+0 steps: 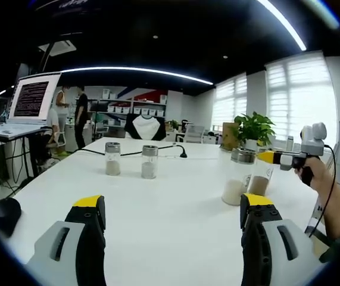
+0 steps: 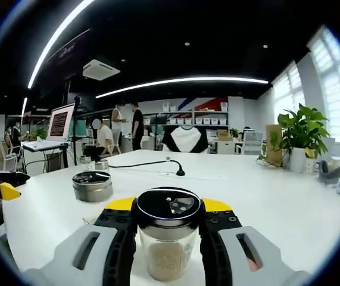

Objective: Rotate the seasoning bottle until the label or dispensing opening points toward the visible target arrow and the bottle remains upright within the marked orientation range

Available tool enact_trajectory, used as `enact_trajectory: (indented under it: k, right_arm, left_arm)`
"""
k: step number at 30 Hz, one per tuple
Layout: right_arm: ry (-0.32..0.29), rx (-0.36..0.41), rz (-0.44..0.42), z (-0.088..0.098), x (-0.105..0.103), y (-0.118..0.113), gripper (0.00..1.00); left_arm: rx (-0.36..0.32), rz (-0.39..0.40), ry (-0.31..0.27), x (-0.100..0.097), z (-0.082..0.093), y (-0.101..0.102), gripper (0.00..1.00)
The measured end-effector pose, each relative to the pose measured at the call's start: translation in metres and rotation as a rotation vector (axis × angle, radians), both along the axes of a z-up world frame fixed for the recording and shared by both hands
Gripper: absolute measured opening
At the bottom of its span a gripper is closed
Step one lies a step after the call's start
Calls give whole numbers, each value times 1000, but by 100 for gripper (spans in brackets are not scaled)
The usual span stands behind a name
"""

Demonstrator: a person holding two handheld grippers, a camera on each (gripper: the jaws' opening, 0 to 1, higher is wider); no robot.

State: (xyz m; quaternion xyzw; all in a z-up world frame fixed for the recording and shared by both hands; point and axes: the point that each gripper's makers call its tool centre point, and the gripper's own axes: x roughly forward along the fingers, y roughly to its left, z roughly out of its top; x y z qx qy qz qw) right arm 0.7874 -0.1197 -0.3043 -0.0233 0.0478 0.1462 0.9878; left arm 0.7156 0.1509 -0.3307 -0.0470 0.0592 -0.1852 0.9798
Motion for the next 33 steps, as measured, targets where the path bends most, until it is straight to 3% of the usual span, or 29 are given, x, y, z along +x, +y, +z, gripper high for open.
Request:
enact_trajectory:
  k: [20,33]
  right_arm:
    - [-8,-1,-148,-1,-1,-3,39]
    - [-13,3,-164,0,0,-4,39]
  left_arm:
    - [2,-4,7,0,-2,-1,98]
    - [0,-3,7,-1,-2,0,98]
